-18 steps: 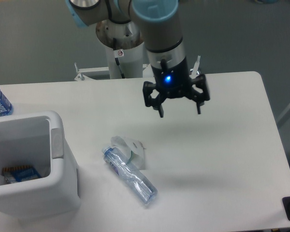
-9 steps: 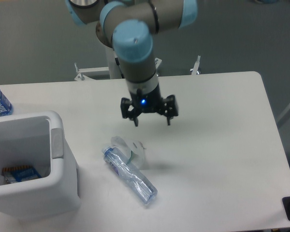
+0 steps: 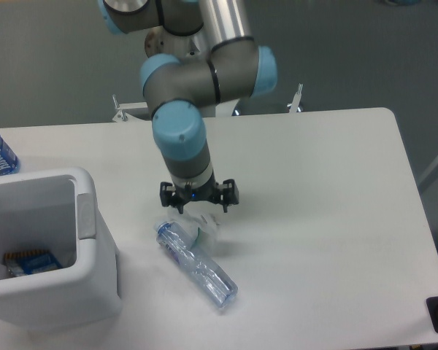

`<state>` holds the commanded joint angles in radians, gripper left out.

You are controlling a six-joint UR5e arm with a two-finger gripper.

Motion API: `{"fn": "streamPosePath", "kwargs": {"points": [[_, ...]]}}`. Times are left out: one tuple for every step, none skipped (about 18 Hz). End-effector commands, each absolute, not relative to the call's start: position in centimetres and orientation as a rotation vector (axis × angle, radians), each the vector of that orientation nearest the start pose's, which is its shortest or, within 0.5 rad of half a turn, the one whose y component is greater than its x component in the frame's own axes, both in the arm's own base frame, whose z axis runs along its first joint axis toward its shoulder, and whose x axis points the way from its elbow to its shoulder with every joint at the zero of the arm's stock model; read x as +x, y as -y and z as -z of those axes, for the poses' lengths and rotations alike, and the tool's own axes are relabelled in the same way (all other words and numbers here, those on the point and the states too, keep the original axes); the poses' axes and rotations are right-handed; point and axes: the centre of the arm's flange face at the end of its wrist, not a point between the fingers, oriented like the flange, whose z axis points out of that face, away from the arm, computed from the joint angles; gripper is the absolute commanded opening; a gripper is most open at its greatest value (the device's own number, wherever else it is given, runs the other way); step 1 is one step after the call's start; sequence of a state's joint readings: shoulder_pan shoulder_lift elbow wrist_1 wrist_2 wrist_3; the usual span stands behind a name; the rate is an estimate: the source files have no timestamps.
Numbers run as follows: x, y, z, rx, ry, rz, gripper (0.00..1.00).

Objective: Place the trash in the trash can
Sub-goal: 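Close the gripper on the crumpled white tissue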

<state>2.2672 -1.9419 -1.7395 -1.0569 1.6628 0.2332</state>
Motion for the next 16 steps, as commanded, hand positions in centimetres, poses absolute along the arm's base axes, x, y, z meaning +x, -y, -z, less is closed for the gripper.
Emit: {"fn": "streamPosePath", "kwargs": {"points": [[-28.1,-53.1,-25.1,-3.126,0.735,-0.108,1.00],[-28.1,-53.2,-24.8,-3.131,0.733,-0.105,1.00],[-28.2,-53.3,-24.7,-3.132,0.733,-0.112,1.00],[-28.3,-53.2,-24.5,-3.140,0.734,-0.127,0.98],[-28.3,-53.2,-24.4,-3.143,0.735,-0.131,0.84],[-28.2,-53.1,-24.5,-3.145,0.733,-0.138,0.64],[-28.2,-53.0,-24.8,-3.144,0.735,-0.149,0.49],[-28.2,-53.0,-25.2,-3.137,0.736,-0.156,0.38],[-28.2,-53.0,-25.5,-3.129,0.743,-0.161,0.28],[-28.2,-53.1,-25.7,-3.121,0.754,-0.164,0.16],[-28.3,-53.1,-25.8,-3.119,0.754,-0.169,0.07],[-28.4,-53.1,-25.8,-3.120,0.754,-0.179,0.04],[-28.5,-53.1,-25.9,-3.122,0.752,-0.198,0.04],[-28.7,-53.1,-25.9,-3.127,0.749,-0.216,0.02],[-28.7,-53.0,-26.1,-3.134,0.735,-0.227,0.01],[-28.7,-53.0,-26.2,-3.136,0.728,-0.227,0.00]]}}
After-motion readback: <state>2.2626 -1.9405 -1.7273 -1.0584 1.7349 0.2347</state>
